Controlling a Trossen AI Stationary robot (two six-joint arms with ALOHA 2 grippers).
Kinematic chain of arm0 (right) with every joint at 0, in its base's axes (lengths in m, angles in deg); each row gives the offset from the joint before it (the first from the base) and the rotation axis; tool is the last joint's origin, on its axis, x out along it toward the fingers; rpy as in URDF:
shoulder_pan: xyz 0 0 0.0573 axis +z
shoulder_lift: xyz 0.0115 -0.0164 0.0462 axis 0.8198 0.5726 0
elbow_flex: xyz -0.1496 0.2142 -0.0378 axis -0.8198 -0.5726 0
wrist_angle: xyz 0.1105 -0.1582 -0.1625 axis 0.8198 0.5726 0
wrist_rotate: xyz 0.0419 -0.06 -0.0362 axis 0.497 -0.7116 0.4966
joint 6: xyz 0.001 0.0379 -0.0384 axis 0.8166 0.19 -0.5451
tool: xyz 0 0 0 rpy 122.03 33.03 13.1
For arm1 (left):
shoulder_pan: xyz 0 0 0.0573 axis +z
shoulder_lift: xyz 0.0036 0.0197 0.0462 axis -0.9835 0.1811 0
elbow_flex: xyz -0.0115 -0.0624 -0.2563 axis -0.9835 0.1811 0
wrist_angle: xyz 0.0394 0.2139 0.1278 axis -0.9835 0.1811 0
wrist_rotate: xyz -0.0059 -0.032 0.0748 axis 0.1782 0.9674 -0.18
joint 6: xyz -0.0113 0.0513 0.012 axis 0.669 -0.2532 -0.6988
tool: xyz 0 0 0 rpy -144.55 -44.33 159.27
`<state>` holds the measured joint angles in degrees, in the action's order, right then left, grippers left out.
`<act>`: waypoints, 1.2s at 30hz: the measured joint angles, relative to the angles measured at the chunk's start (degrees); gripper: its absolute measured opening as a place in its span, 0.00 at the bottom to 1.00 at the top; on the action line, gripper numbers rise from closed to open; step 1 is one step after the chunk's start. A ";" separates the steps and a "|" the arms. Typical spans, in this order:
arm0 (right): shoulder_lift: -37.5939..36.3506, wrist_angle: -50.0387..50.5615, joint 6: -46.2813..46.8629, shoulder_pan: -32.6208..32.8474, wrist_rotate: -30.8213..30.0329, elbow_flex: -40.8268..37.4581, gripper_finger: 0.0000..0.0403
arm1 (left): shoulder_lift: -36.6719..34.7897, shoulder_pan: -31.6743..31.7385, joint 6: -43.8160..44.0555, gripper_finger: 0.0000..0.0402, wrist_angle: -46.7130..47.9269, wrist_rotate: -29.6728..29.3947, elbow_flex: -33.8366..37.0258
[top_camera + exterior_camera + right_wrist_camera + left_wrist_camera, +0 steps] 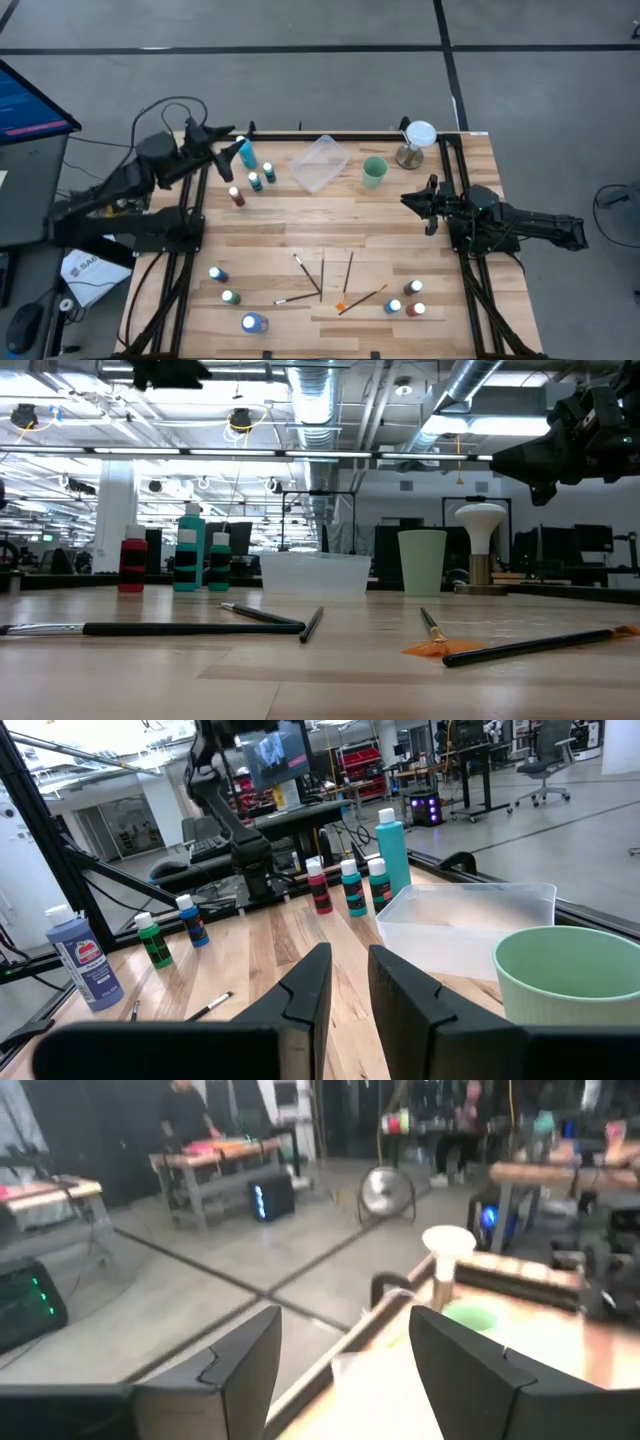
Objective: Pick & Place Paint Supplies
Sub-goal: Put the large light blue paint bottle into the transparent bin
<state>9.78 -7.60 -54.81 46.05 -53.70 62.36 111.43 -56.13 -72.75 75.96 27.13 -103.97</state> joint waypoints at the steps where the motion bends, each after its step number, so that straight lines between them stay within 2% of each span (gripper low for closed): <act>1: 0.00 0.00 0.00 0.00 -0.01 0.01 0.16 | -1.38 1.40 -0.06 0.55 -2.00 0.69 2.51; 6: 0.00 0.00 0.02 0.00 0.01 -0.01 0.16 | -4.94 8.23 0.87 0.59 -5.97 1.68 12.71; 11: 0.00 0.00 0.01 -0.01 0.01 0.00 0.16 | -5.24 12.94 2.61 0.62 -9.80 3.22 19.61; 15: 0.00 0.00 0.02 -0.01 0.01 0.00 0.16 | -4.38 17.01 2.95 0.62 -18.03 3.93 25.61; 19: 0.00 0.00 0.02 0.00 -0.01 -0.01 0.16 | -1.58 21.75 5.27 0.62 -27.39 8.91 30.87; 23: 0.00 0.00 0.00 -0.02 0.01 0.00 0.16 | 2.92 25.15 5.64 0.62 -33.95 11.89 31.83; 27: 0.00 0.00 0.00 -0.02 0.01 -0.01 0.16 | 7.89 25.88 5.63 0.62 -36.69 13.46 31.26; 32: 0.00 0.00 0.00 0.00 -0.01 0.00 0.16 | 13.34 25.86 5.63 0.62 -38.50 12.53 30.78; 36: 0.00 0.00 0.00 -0.02 0.01 -0.01 0.16 | 16.82 25.84 5.35 0.62 -39.34 8.98 30.67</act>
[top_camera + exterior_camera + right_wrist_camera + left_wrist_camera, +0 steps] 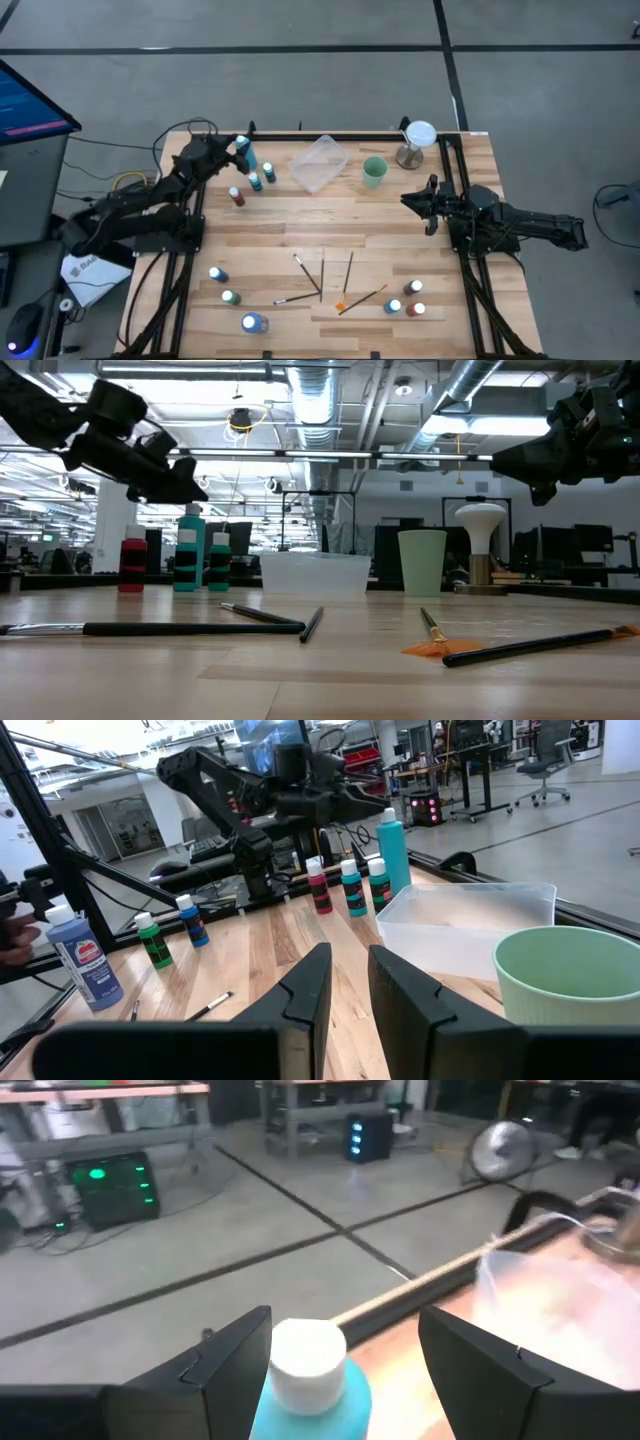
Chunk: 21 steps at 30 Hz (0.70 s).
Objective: Pick & Place Paint Supplies
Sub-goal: Put the large light blue paint bottle into the transparent bin
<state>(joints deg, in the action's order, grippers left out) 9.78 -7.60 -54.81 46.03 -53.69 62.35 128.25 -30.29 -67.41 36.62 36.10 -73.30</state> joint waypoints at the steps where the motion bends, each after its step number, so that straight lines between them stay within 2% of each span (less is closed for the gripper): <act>1: 0.00 0.00 0.01 0.02 0.00 0.02 0.16 | 0.60 0.00 -0.37 0.62 -0.29 -0.76 0.00; 8: 0.00 0.00 0.00 0.00 -0.02 0.02 0.16 | 5.17 0.00 -1.20 0.62 -1.22 1.53 0.11; 15: 0.00 0.00 0.01 0.01 -0.02 0.02 0.16 | 9.25 0.00 -1.26 0.62 -6.71 1.58 0.13; 21: 0.00 0.00 0.02 0.00 -0.02 0.00 0.16 | 10.94 1.21 -1.49 0.52 -8.06 1.59 0.10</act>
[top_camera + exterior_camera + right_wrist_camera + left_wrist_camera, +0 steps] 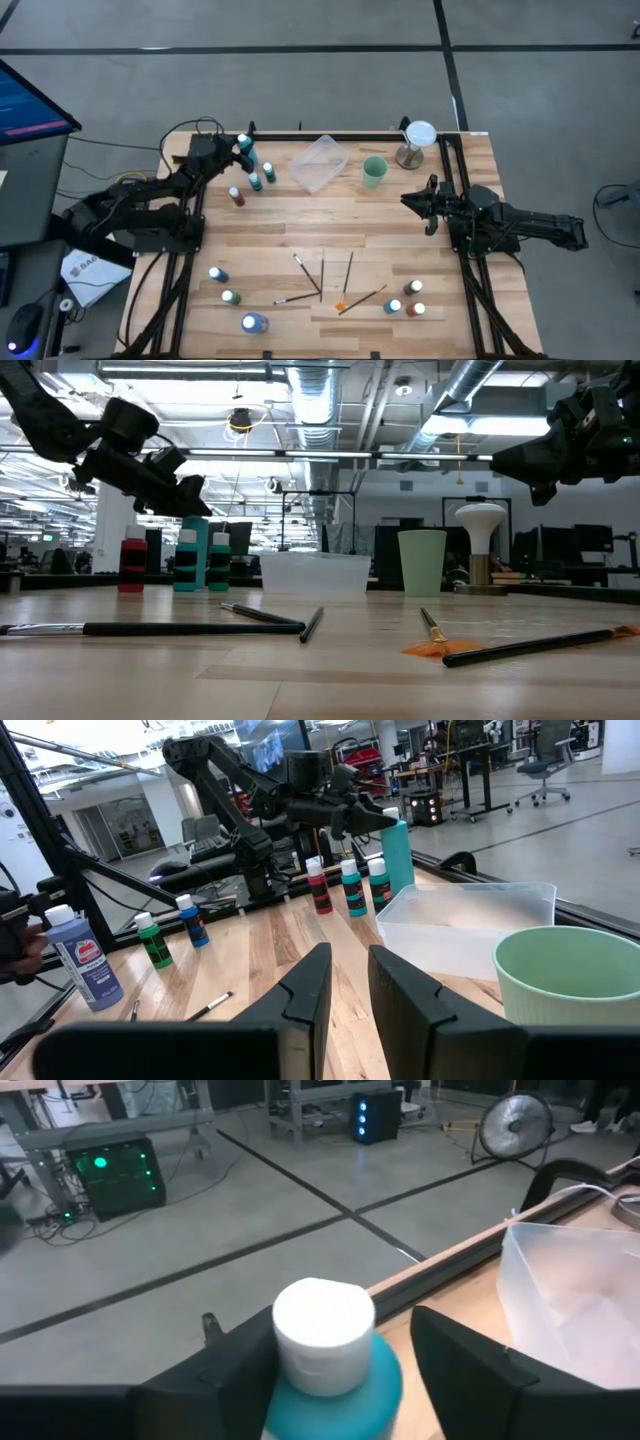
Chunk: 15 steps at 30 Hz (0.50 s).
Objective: Pick & Place Paint Supplies
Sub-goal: Put the large light blue paint bottle into the transparent bin
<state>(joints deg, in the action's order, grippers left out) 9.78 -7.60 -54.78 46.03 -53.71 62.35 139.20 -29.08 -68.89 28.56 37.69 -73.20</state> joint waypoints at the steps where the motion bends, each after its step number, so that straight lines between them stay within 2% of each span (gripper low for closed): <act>1: 0.00 0.00 -0.02 0.02 0.00 0.00 0.16 | 0.36 0.27 0.00 0.50 -0.25 0.00 -0.04; 8: 0.00 0.00 0.00 0.00 0.02 0.00 0.16 | 0.72 0.56 0.20 0.28 -1.04 0.10 -0.06; 15: 0.00 0.00 -0.01 0.00 0.01 0.00 0.16 | -0.36 0.55 1.79 0.28 -0.27 0.15 0.03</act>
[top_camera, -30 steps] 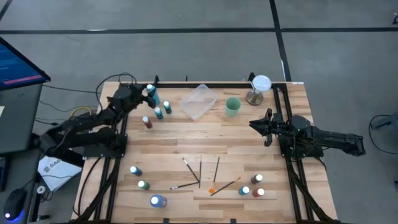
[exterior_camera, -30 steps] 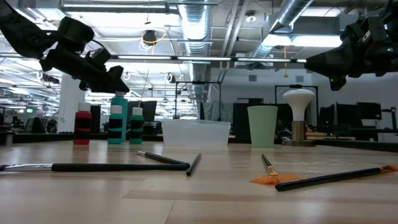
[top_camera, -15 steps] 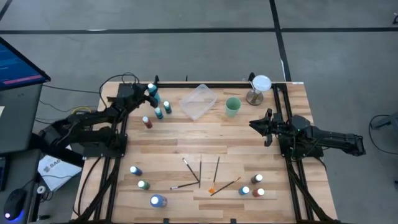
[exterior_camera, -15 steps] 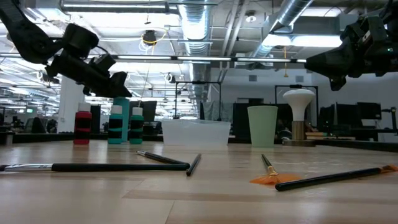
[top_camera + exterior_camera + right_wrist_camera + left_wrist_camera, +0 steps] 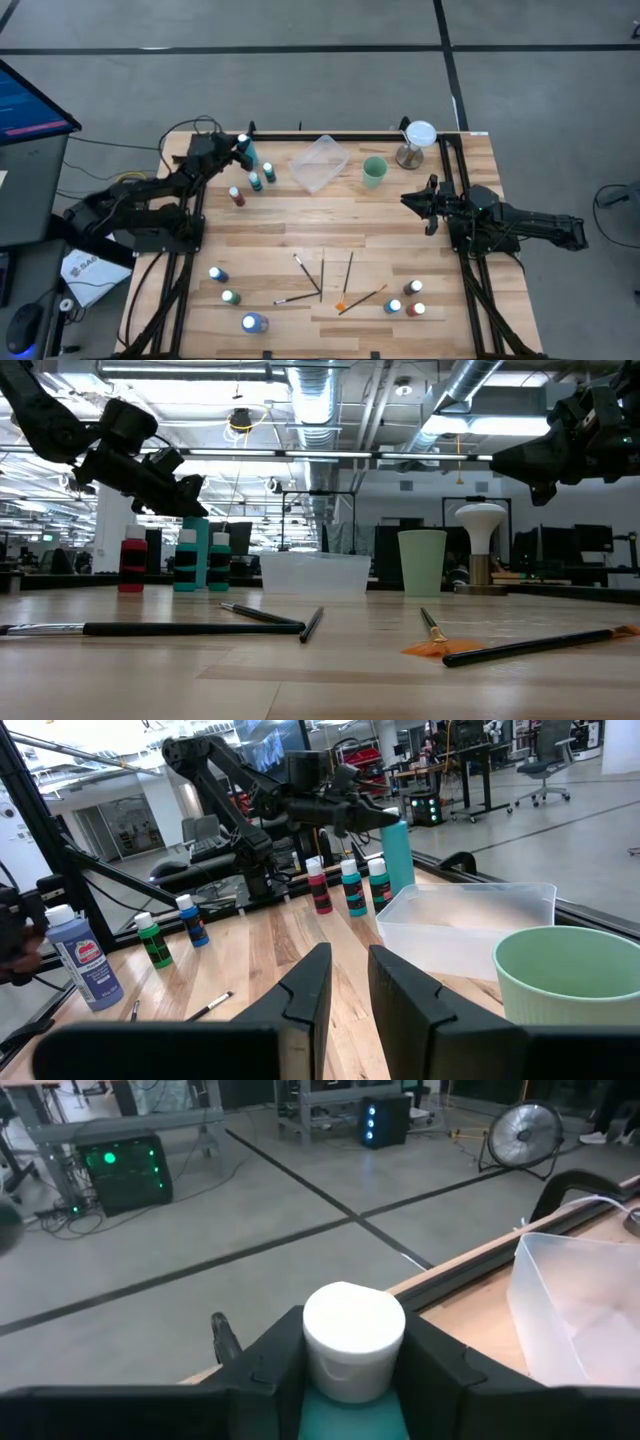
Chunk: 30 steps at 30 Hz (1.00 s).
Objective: Pick & Place Paint Supplies
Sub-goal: Put the large light blue paint bottle into the transparent bin
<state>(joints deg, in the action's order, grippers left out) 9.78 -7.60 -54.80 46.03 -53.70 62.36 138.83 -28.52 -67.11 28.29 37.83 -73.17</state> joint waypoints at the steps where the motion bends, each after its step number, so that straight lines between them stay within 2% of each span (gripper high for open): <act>1: 0.00 0.00 0.00 0.00 0.00 0.00 0.16 | -0.61 -0.14 0.35 0.28 0.49 0.01 0.00; 9: 0.00 0.00 0.01 0.02 0.01 0.01 0.16 | -5.90 -3.27 0.71 0.28 3.33 0.25 -6.05; 16: 0.00 0.00 -0.01 0.00 0.00 0.02 0.16 | -5.40 -8.40 -3.19 0.28 9.95 0.05 -18.23; 21: 0.00 0.00 0.00 0.00 0.01 0.00 0.16 | 0.16 -13.47 -3.57 0.28 10.09 1.76 -27.80; 30: 0.00 0.00 0.00 0.01 -0.01 0.01 0.16 | 20.07 -20.64 -5.48 0.28 9.58 4.15 -42.30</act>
<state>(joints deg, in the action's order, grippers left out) 9.78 -7.60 -54.79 46.04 -53.71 62.37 158.90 -49.16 -72.59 37.87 41.98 -115.47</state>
